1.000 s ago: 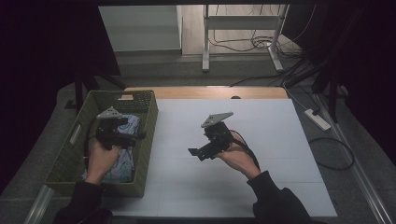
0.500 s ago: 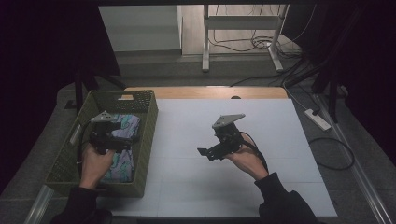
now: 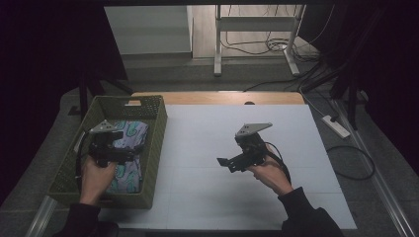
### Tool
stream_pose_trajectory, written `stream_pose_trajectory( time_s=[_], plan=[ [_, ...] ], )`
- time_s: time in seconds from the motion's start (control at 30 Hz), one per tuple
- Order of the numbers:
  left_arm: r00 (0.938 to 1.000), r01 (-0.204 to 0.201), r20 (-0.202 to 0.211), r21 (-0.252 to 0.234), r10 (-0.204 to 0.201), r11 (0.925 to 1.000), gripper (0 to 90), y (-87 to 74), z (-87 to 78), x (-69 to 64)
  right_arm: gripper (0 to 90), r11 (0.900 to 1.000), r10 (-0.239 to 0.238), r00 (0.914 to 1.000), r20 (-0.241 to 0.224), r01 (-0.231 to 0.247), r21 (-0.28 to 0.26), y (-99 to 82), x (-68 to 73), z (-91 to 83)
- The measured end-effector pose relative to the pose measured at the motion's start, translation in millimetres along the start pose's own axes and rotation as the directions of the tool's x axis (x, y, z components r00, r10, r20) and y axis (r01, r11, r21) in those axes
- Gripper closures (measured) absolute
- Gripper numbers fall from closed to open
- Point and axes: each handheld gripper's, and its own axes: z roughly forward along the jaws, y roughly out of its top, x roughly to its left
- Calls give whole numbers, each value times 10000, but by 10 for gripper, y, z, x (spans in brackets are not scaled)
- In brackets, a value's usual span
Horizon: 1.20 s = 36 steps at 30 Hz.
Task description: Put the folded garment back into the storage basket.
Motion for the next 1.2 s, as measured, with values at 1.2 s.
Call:
stream_pose_trajectory(
  time_s=[1.2],
  plan=[
    [9996,139,254,82,-141,9999,0,-197,-243,-90,0,9963,862,9957,354,-863,35,-354,29,-525]
  ],
)
